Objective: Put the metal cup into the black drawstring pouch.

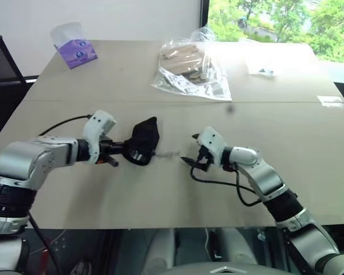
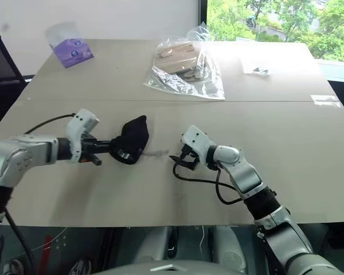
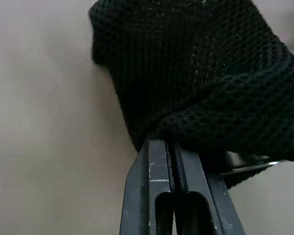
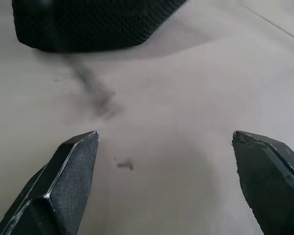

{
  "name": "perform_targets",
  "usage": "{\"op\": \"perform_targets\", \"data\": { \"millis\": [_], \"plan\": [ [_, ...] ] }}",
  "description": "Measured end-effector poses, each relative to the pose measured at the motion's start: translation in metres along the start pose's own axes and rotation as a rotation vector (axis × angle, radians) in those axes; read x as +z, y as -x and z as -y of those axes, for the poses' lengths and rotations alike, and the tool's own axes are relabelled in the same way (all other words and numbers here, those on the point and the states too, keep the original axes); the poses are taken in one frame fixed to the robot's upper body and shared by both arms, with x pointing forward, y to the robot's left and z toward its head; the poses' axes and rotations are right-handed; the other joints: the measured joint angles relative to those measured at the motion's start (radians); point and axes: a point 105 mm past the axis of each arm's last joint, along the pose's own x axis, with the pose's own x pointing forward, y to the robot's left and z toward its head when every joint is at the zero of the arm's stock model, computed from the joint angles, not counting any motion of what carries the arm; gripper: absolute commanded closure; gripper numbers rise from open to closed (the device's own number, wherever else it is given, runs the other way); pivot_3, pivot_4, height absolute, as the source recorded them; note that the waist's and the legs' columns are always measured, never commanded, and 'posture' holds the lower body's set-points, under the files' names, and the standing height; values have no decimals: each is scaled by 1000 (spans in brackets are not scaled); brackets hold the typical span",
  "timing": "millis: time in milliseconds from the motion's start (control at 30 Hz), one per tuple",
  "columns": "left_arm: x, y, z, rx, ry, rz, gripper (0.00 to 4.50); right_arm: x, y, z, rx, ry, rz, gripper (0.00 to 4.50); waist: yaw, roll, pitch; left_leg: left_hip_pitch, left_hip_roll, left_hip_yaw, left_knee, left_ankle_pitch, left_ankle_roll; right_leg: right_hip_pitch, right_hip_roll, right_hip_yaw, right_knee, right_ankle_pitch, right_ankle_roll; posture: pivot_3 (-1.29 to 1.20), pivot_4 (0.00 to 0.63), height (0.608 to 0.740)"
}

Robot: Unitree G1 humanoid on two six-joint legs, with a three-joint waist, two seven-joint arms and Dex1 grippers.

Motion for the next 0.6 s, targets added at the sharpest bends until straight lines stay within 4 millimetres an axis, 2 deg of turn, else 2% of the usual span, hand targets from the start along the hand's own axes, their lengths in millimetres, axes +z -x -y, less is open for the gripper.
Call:
{"op": "perform_targets", "data": {
  "millis": [67, 233, 400, 500, 600],
  "plan": [
    [-1, 6, -9, 30, -26, -12, 4500, 3, -2, -1, 10, 5, 16, 57, 0, 0, 0, 0, -1, 1, 0, 0, 0, 0, 0, -1, 0, 0, 0, 0, 150, 740],
    [2, -1, -7, 12, -29, 4, 4500, 12, -6, -9, 71, -8, 61, 57, 3, 0, 0, -1, -1, -1, 0, 0, 0, 0, 0, -2, 0, 0, 0, 0, 150, 740],
    [20, -6, 4, -36, -9, 81, 4500, 26, 0, -32, 241, -161, 113, 57, 0, 0, 0, -2, 0, -2, 1, 0, 1, 0, -1, -2, 0, 0, 0, 0, 150, 740],
    [35, -3, 9, -57, -6, 126, 4500, 24, -1, -35, 262, -231, 101, 57, 0, 0, 0, -2, 0, -2, 1, 0, 1, 0, -1, -2, 0, 0, 0, 0, 150, 740],
    [53, -4, 22, -97, -15, 174, 4500, 18, -13, -41, 275, -308, 88, 57, -1, 0, 0, -2, 0, -2, 1, 0, 1, -1, 0, -2, 1, 0, 0, 0, 150, 740]
  ]
}}
